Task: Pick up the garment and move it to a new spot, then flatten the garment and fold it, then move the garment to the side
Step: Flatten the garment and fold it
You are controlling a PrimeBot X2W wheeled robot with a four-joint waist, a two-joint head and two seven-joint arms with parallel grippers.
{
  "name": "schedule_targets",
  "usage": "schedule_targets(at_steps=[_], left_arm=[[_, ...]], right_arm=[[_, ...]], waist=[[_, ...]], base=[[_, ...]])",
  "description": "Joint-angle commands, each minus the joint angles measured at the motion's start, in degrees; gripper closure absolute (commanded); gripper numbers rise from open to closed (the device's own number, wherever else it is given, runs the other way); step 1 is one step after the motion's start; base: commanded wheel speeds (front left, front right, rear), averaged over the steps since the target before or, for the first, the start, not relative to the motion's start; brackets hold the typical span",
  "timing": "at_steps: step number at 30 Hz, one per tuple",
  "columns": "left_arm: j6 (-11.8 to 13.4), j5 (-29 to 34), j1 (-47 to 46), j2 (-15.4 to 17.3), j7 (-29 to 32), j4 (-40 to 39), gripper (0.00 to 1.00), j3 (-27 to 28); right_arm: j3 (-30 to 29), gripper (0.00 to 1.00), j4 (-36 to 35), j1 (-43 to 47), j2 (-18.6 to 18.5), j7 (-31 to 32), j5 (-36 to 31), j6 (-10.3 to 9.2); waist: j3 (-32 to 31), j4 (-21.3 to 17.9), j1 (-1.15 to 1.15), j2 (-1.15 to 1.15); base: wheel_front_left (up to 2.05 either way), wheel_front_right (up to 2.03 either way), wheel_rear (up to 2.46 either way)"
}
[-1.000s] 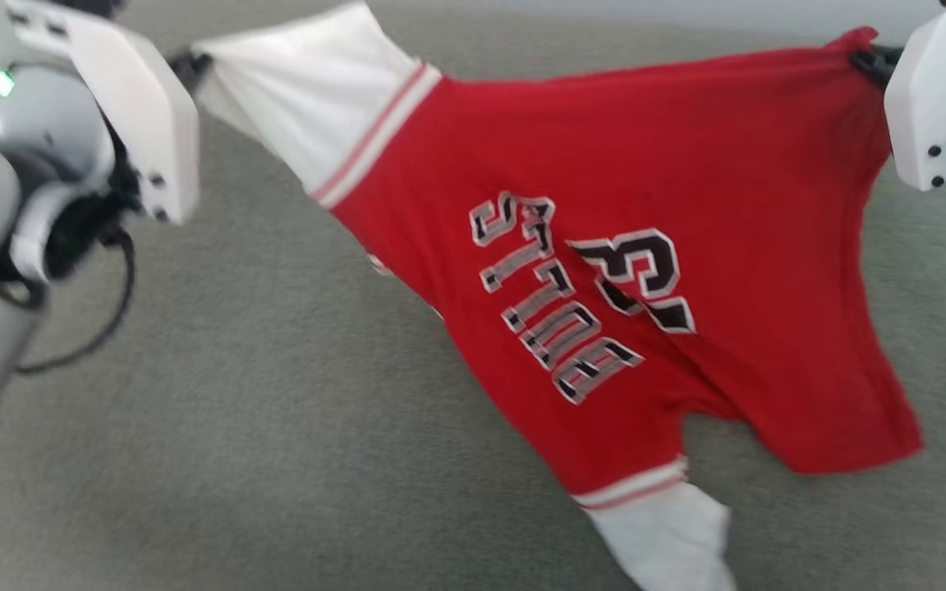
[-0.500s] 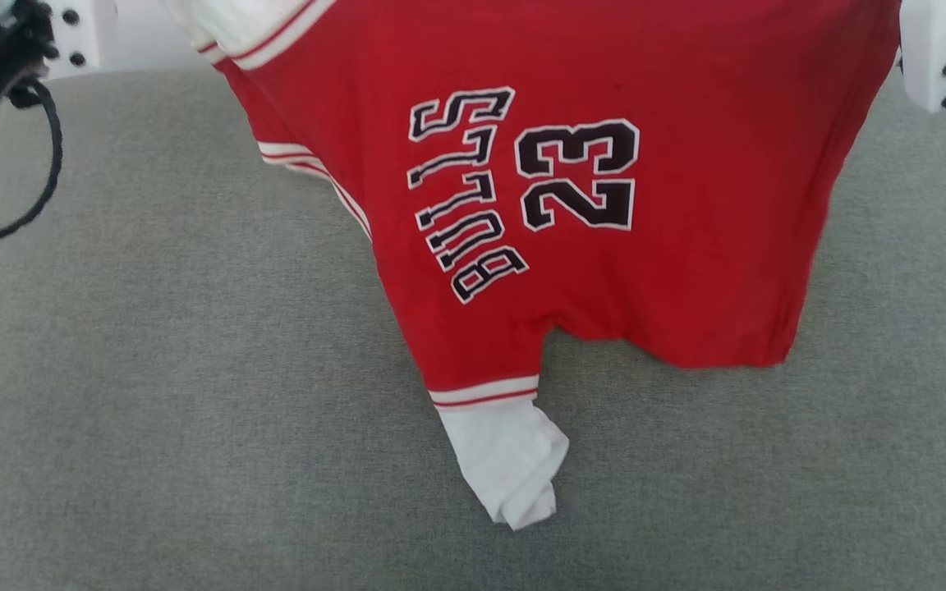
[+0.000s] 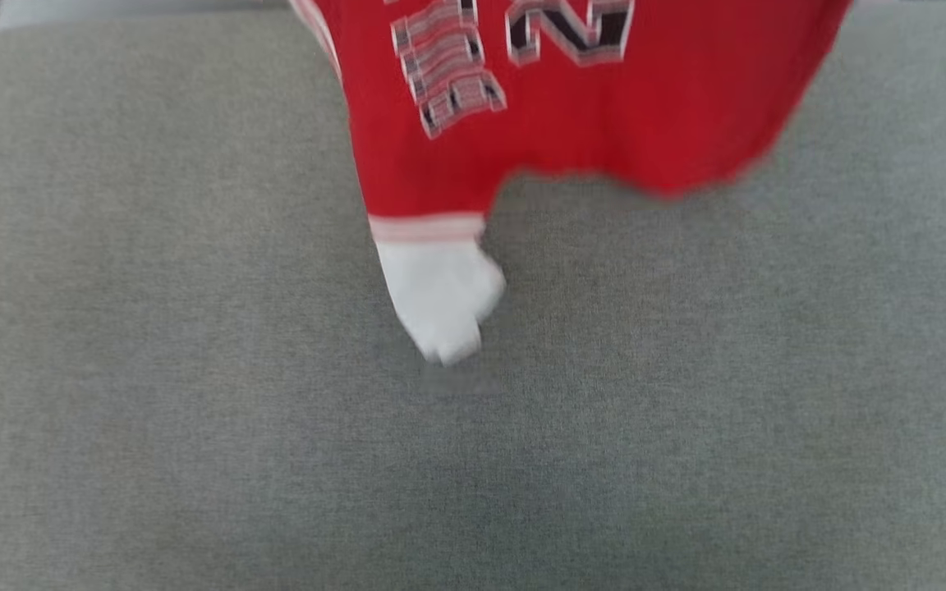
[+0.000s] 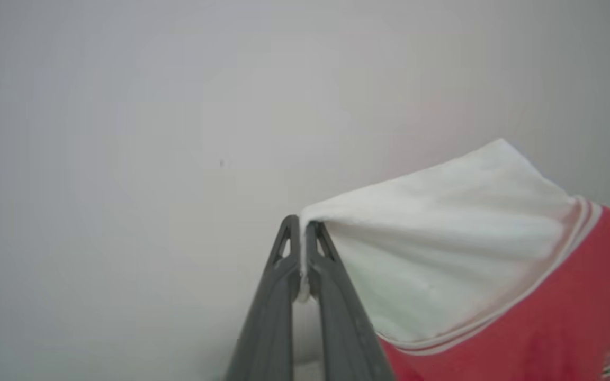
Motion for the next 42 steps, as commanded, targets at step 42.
schedule_targets(at_steps=[42], left_arm=[[-6.25,-11.14,38.6,-0.85,15.09,-1.57,1.0,-9.77]], right_arm=[[3.12,1.0,4.02,31.73,4.27,-7.03,1.88,-0.04]], waist=[[-3.32,5.65,0.0,0.0]], base=[[0.0,0.0,0.0]])
